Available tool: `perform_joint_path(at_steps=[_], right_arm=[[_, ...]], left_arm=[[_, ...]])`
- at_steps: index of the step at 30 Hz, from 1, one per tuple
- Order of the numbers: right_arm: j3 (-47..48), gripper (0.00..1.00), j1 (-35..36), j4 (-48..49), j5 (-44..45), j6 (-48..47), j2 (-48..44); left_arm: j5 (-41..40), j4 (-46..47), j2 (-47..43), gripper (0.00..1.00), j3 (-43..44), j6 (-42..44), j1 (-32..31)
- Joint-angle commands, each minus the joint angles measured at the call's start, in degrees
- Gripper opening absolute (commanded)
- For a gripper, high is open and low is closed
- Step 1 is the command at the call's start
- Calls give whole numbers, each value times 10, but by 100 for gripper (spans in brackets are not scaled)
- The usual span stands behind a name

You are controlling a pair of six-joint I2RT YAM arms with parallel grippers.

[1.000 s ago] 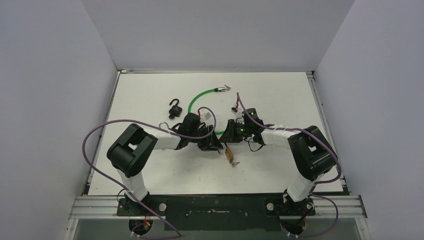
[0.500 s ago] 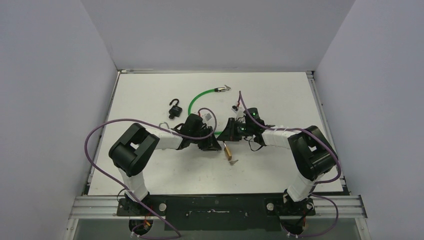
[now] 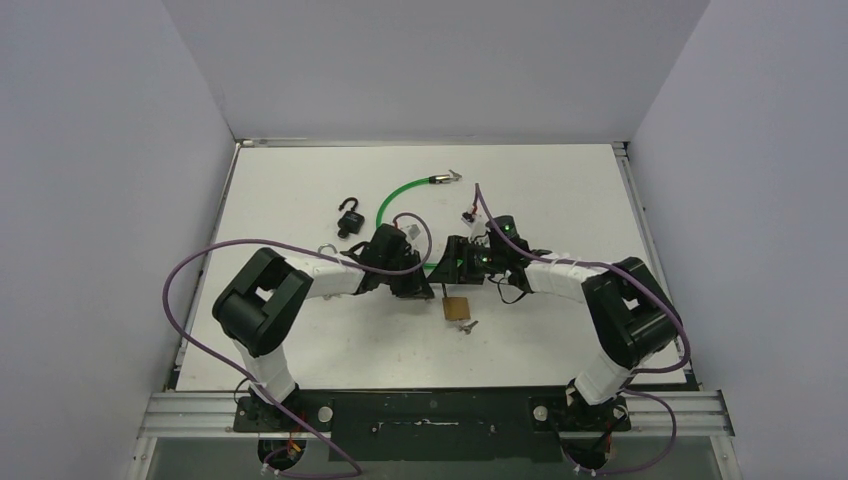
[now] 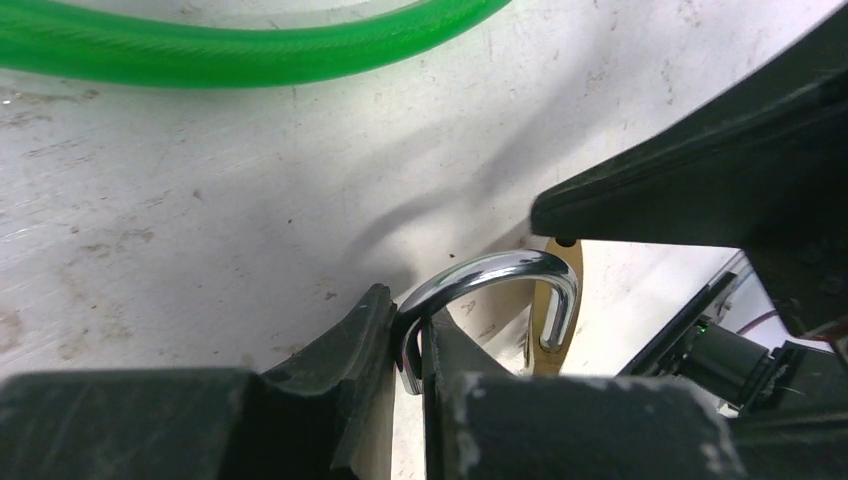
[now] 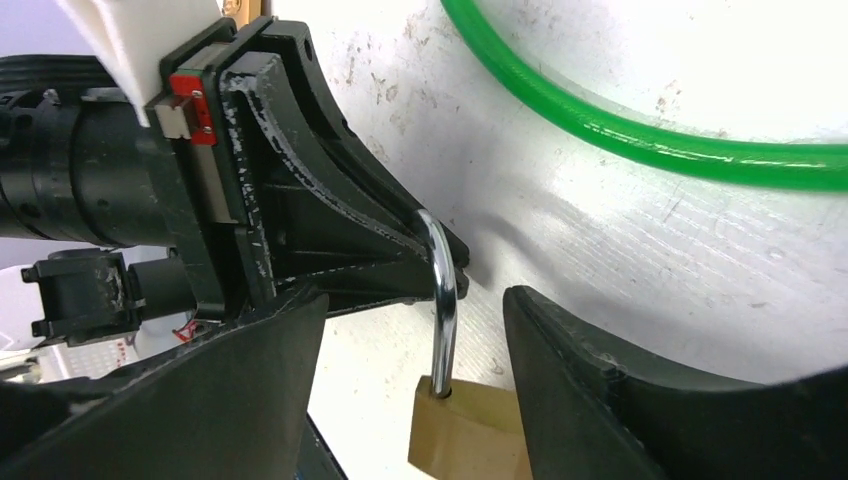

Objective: Unlock with the key

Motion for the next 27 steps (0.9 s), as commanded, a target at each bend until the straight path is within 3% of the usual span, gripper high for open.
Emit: perform_joint_path(at_steps=[1, 5, 12, 17, 21, 23, 27], right_arm=[[2, 67, -3, -14, 44, -33, -59], [-3, 68, -8, -48, 92, -38, -90], [-7, 68, -27, -100, 199, -41, -162], [-13, 69, -43, -157, 264, -45, -222], [-14, 69, -56, -209, 341, -45, -291], [-8, 70, -61, -239, 391, -46, -325], [13, 75, -66, -300, 519, -46, -398]], left_arm=[[-74, -101, -7, 0, 24, 39, 1], [-115, -161, 0, 20, 62, 41, 1], [-138, -198, 2, 40, 90, 39, 1], [-160, -212, -26, 63, 96, 50, 2], [-193, -214, -78, 74, 94, 82, 2], [-217, -212, -112, 95, 93, 100, 2], [-290, -229, -197, 97, 91, 115, 3]])
